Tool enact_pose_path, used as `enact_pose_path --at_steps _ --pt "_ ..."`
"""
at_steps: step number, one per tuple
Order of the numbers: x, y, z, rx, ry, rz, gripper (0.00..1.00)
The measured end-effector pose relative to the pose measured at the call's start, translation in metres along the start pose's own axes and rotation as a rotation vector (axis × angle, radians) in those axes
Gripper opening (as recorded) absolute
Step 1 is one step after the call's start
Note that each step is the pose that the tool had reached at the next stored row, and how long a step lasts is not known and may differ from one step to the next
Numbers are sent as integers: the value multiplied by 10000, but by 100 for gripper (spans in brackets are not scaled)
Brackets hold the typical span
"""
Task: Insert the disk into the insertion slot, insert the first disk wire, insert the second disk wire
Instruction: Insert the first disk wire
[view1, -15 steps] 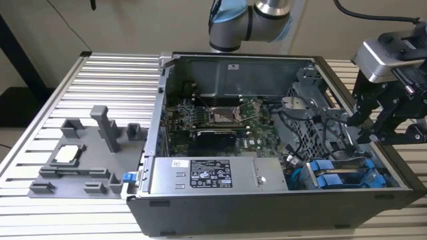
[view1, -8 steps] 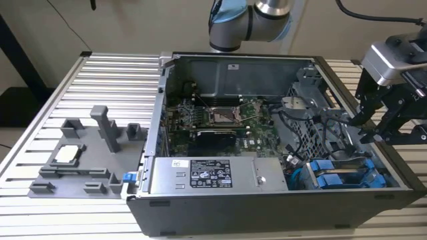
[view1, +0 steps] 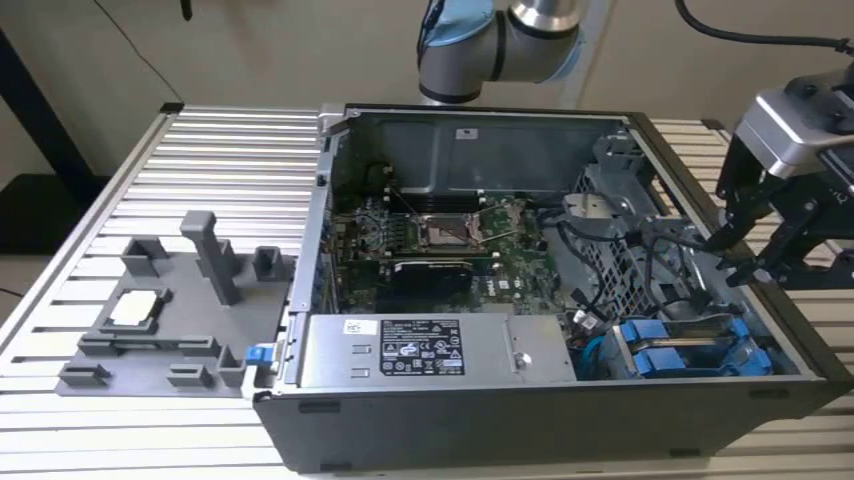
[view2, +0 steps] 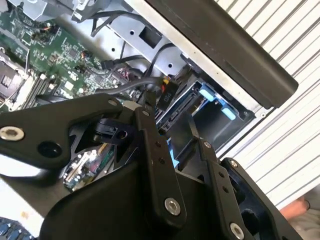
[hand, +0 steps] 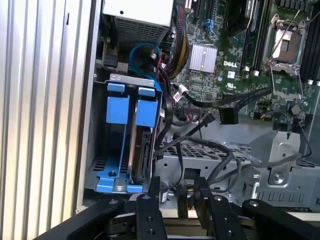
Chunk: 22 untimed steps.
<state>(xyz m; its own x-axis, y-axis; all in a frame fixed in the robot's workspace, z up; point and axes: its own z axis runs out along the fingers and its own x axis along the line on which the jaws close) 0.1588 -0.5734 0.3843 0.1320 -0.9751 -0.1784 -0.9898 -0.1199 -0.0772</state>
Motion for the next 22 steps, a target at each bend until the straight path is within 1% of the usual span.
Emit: enact_pose_path --at_steps 3,7,13,14,16,17,18,22 --pt "6 -55 5 -8 -28 -64 41" --pt "10 -107 8 -19 -33 -120 41" --pt "11 -113 9 -33 -42 -203 41" --pt "11 -113 9 -39 -44 -231 38" --pt "11 -113 9 -44 -46 -257 26" --pt "11 -113 9 -46 -47 -270 26" --pt "11 -113 9 -48 -48 -283 20" --pt "11 -113 9 -58 -52 -337 19"
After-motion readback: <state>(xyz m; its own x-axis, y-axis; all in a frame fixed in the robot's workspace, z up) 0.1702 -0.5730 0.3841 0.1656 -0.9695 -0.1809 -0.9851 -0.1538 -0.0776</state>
